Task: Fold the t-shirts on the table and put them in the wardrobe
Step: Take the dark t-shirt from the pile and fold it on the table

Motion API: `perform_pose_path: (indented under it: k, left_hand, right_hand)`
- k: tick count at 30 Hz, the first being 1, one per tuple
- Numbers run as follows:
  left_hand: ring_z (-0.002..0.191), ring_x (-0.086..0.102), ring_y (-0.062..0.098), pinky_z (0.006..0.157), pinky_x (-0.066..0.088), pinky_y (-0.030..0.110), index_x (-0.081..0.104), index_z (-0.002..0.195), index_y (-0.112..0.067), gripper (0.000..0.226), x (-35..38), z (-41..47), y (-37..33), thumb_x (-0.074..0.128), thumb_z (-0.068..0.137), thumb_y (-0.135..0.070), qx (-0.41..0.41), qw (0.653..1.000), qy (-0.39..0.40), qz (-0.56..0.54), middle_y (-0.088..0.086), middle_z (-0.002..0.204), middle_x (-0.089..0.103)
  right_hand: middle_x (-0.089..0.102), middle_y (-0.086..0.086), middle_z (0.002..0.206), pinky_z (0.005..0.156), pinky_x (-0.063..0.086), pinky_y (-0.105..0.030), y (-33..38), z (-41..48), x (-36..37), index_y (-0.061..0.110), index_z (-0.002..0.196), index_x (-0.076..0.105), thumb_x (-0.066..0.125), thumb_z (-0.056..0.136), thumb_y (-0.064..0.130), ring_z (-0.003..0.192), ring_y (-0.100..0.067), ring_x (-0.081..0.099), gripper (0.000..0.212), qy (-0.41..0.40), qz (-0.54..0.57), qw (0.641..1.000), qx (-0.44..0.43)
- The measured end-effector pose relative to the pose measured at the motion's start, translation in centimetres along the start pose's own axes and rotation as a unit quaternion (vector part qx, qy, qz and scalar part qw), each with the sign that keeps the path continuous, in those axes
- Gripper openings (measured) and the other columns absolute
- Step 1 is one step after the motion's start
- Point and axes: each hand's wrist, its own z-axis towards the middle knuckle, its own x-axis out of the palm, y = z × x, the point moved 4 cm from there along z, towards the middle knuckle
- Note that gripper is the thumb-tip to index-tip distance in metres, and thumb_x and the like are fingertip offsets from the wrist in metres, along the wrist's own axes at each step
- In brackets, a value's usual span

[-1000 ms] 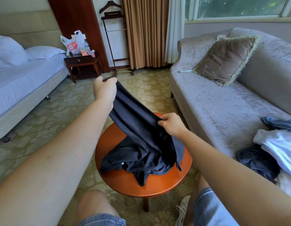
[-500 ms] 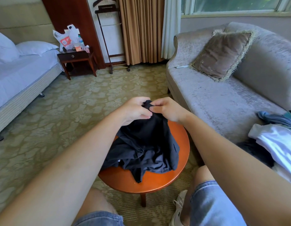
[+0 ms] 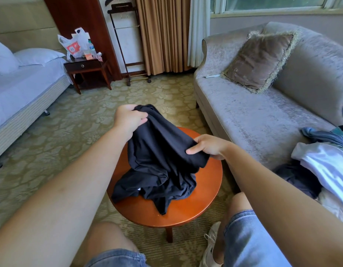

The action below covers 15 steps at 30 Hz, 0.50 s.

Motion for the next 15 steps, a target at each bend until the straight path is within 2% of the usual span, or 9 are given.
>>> perform_pose_path:
  k: [1, 3, 4, 6, 8, 10, 12, 15]
  left_hand:
    - [0.094, 0.061, 0.019, 0.085, 0.056, 0.026, 0.054, 0.132, 0.003, 0.051, -0.6, 0.1, 0.0, 0.067, 0.083, 0.012, -0.003, 1.000, -0.023, -0.004, 0.011, 0.115, 0.059]
    - [0.087, 0.060, 0.017, 0.090, 0.055, 0.029, 0.058, 0.128, 0.003, 0.046, -1.6, 0.2, 0.1, 0.066, 0.084, 0.012, -0.014, 0.999, -0.051, -0.011, 0.011, 0.106, 0.059]
    - [0.084, 0.060, 0.016, 0.090, 0.054, 0.029, 0.059, 0.126, 0.003, 0.043, -1.9, 0.2, 0.1, 0.066, 0.084, 0.012, -0.018, 0.998, -0.056, -0.014, 0.011, 0.104, 0.059]
    - [0.086, 0.060, 0.017, 0.089, 0.054, 0.029, 0.059, 0.125, 0.002, 0.043, -2.1, 0.0, 0.2, 0.065, 0.084, 0.012, -0.022, 0.998, -0.056, -0.029, 0.013, 0.108, 0.060]
    - [0.096, 0.058, 0.020, 0.090, 0.054, 0.029, 0.057, 0.126, 0.002, 0.044, -2.2, -0.5, -0.1, 0.064, 0.084, 0.013, -0.028, 0.996, -0.051, -0.067, 0.013, 0.113, 0.056]
    - [0.105, 0.056, 0.021, 0.086, 0.055, 0.029, 0.057, 0.118, 0.000, 0.034, -2.2, -0.9, -0.7, 0.063, 0.086, 0.010, -0.034, 0.993, -0.040, -0.102, 0.008, 0.107, 0.055]
    - [0.106, 0.062, 0.021, 0.079, 0.057, 0.027, 0.055, 0.114, 0.000, 0.026, -2.3, -1.2, -1.5, 0.059, 0.088, 0.006, -0.036, 0.991, -0.023, -0.124, 0.006, 0.097, 0.059]
    - [0.100, 0.068, 0.020, 0.077, 0.057, 0.024, 0.044, 0.136, 0.003, 0.050, -3.2, -1.4, -2.9, 0.055, 0.088, 0.010, -0.016, 0.990, -0.026, -0.136, 0.012, 0.109, 0.062]
  right_hand:
    - [0.074, -0.001, 0.091, 0.073, 0.051, -0.026, -0.6, -0.2, -0.3, 0.012, 0.104, 0.070, 0.068, 0.087, 0.010, 0.080, -0.016, 0.069, 0.017, -0.009, -0.002, 1.000, 0.018]
    - [0.061, 0.003, 0.068, 0.060, 0.042, -0.020, -1.0, -0.6, -0.9, 0.012, 0.091, 0.069, 0.067, 0.088, 0.013, 0.054, -0.010, 0.050, 0.004, -0.033, 0.028, 0.999, 0.028]
    - [0.054, 0.003, 0.061, 0.055, 0.036, -0.019, -0.9, -0.8, -1.2, 0.012, 0.084, 0.065, 0.066, 0.089, 0.014, 0.049, -0.010, 0.041, 0.006, -0.053, 0.060, 0.997, 0.016]
    - [0.048, 0.005, 0.055, 0.050, 0.030, -0.019, -0.1, -0.9, -1.7, 0.014, 0.077, 0.057, 0.063, 0.092, 0.015, 0.044, -0.008, 0.034, 0.016, -0.101, 0.135, 0.985, -0.016]
    - [0.050, 0.004, 0.060, 0.044, 0.031, -0.015, 1.4, -1.2, -1.9, 0.015, 0.083, 0.058, 0.061, 0.094, 0.016, 0.041, -0.004, 0.035, 0.012, -0.147, 0.227, 0.961, -0.050]
    - [0.053, 0.002, 0.065, 0.041, 0.038, -0.012, 3.1, -1.7, -2.1, 0.015, 0.087, 0.060, 0.059, 0.095, 0.016, 0.039, -0.003, 0.041, 0.009, -0.181, 0.308, 0.930, -0.084]
    - [0.061, 0.001, 0.061, 0.047, 0.049, -0.014, 4.9, -2.6, -2.4, 0.013, 0.089, 0.060, 0.060, 0.095, 0.017, 0.043, -0.005, 0.056, 0.008, -0.213, 0.342, 0.908, -0.113]
    - [0.066, -0.002, 0.076, 0.065, 0.057, -0.020, 7.3, -4.1, -2.6, 0.011, 0.093, 0.061, 0.064, 0.093, 0.017, 0.059, -0.012, 0.068, 0.007, -0.257, 0.363, 0.881, -0.163]
